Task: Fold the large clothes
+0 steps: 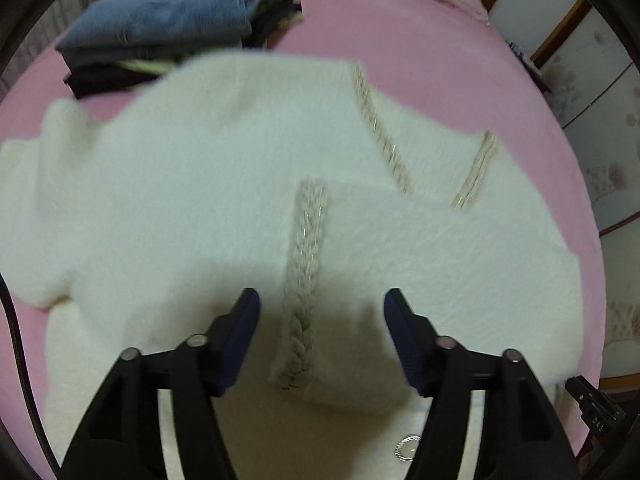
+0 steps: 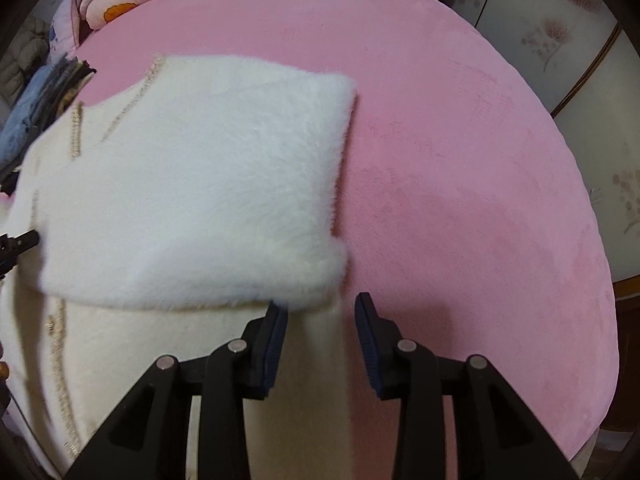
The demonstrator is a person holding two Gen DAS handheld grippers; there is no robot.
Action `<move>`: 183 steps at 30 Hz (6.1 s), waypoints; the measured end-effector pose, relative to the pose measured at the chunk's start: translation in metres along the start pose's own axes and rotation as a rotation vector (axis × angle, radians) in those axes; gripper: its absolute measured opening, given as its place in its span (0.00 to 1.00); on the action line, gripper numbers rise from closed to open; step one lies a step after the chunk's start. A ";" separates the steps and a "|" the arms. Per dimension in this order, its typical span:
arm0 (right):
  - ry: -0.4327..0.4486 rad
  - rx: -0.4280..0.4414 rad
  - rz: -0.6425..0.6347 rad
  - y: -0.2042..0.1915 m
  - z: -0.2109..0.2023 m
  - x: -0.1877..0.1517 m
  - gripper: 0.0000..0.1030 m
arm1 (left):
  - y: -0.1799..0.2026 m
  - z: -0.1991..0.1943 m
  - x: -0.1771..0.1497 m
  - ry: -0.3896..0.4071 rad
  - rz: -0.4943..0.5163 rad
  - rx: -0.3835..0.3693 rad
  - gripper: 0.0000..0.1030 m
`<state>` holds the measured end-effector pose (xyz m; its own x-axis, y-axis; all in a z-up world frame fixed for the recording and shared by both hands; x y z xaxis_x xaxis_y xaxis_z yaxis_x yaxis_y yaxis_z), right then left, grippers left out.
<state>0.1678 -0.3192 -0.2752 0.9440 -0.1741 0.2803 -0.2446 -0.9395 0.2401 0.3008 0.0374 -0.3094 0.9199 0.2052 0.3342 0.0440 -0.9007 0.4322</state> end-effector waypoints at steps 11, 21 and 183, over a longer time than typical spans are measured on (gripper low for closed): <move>0.113 0.000 0.019 -0.009 0.000 0.068 0.40 | -0.008 0.052 0.041 -0.037 0.010 -0.010 0.62; 0.088 -0.112 -0.056 -0.016 0.085 0.135 0.39 | 0.007 0.084 0.064 0.002 0.196 0.133 0.17; -0.079 0.071 -0.121 -0.462 -0.185 0.005 0.10 | -0.445 -0.261 0.083 0.231 -0.300 -0.077 0.12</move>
<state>0.2441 0.1688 -0.2126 0.9808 -0.0783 0.1787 -0.1143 -0.9729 0.2009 0.2558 0.5551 -0.2550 0.7580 0.5443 0.3593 0.2604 -0.7577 0.5984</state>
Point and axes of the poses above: each gripper's, at about its wrist camera, not at the fingertips, and z roughly the way its jaws point, y to its right, x to its top, the point moved 4 cm from there along z, roughly the way its jaws point, and after that the axes turned 15 degrees about -x, right-handed, at the moved point
